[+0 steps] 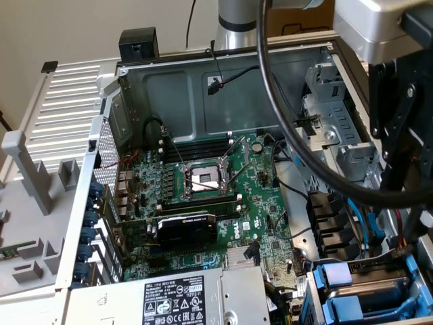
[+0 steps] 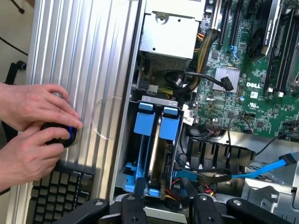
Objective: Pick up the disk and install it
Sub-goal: 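Insert the first disk wire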
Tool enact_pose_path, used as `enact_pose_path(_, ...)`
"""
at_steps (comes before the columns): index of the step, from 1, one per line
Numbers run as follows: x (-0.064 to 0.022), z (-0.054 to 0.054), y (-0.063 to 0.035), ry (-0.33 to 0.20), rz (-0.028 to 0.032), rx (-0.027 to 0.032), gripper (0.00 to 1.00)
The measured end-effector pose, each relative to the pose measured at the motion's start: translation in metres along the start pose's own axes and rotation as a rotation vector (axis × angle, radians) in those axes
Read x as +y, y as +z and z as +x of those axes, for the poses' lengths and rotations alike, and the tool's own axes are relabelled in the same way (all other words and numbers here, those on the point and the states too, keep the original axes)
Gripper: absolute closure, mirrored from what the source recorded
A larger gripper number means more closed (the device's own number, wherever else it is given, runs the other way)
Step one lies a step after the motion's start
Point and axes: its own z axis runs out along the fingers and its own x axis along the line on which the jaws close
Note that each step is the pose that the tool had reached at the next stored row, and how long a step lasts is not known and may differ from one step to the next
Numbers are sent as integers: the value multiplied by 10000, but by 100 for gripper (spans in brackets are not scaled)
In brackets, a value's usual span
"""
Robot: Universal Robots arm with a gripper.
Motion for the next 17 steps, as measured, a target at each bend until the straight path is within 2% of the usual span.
enact_pose_path(2, -10, 6, 0, -18, 15, -157, 57)
enact_pose_path(4, -20, 16, 1, -38, 10, -262, 57)
enact_pose_path(10, -50, 70, 5, -76, -14, -449, 57)
enact_pose_path(17, -81, 207, 23, -72, -17, -641, 57)
